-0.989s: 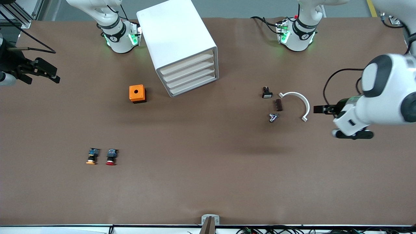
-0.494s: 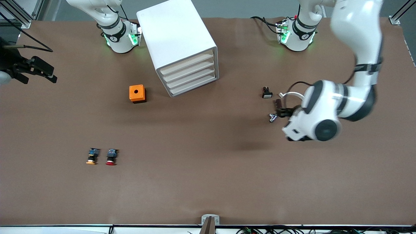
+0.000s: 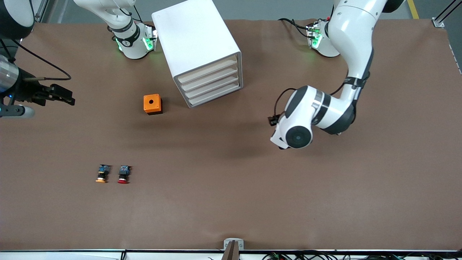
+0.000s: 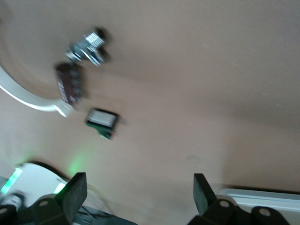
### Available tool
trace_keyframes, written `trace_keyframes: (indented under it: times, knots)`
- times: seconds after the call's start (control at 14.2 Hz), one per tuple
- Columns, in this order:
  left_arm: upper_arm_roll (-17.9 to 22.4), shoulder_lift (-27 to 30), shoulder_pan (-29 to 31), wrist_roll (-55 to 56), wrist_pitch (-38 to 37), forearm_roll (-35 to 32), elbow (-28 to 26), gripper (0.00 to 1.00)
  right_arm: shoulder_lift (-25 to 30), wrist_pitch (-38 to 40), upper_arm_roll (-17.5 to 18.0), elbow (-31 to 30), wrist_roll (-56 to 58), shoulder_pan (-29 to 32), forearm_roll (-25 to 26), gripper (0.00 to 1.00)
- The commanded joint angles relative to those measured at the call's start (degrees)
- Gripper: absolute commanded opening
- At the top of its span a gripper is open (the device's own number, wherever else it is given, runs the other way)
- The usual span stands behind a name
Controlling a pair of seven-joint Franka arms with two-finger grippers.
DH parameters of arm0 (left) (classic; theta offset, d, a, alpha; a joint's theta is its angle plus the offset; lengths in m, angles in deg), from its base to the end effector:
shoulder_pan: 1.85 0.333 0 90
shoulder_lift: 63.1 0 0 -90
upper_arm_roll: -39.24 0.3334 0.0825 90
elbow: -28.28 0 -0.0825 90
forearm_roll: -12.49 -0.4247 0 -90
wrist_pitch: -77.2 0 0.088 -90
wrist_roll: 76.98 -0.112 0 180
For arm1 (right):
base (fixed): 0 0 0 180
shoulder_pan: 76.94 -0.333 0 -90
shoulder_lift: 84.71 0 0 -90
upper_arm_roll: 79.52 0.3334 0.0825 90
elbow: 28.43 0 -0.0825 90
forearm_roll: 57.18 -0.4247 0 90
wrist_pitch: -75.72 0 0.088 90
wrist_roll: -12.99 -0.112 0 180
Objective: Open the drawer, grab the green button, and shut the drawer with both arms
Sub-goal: 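Grasp the drawer handle with the left gripper while the right gripper approaches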
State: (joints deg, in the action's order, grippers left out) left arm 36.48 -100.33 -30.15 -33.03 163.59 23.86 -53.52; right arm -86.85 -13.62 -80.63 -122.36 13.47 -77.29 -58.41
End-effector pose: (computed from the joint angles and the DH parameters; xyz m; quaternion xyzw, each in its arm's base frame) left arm 0.5851 -0.3734 0.2759 -0.9449 -0.1293 0.2895 0.0811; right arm 0.6002 -0.0053 0.5787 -0.9982 0.0030 0.0586 0.0110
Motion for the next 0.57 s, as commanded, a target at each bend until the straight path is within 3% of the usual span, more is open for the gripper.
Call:
trace_keyframes:
  times: [0.0,0.21,0.49]
  knots:
    - [0.65,-3.28,-2.37,7.97,-0.96,4.44,4.2,1.0,-3.82,-0.39,0.41,2.0,0.31,0.97,0.52,1.0]
    - [0.65,-6.26,-3.87,21.31,0.08,12.33,7.26,1.0,-7.34,-3.9,0.41,2.09,0.31,2.81,0.52,1.0]
    - [0.39,-9.25,-4.58,39.69,5.36,21.67,7.63,1.0,-7.88,-3.38,0.41,2.0,-1.88,3.43,0.08,1.0]
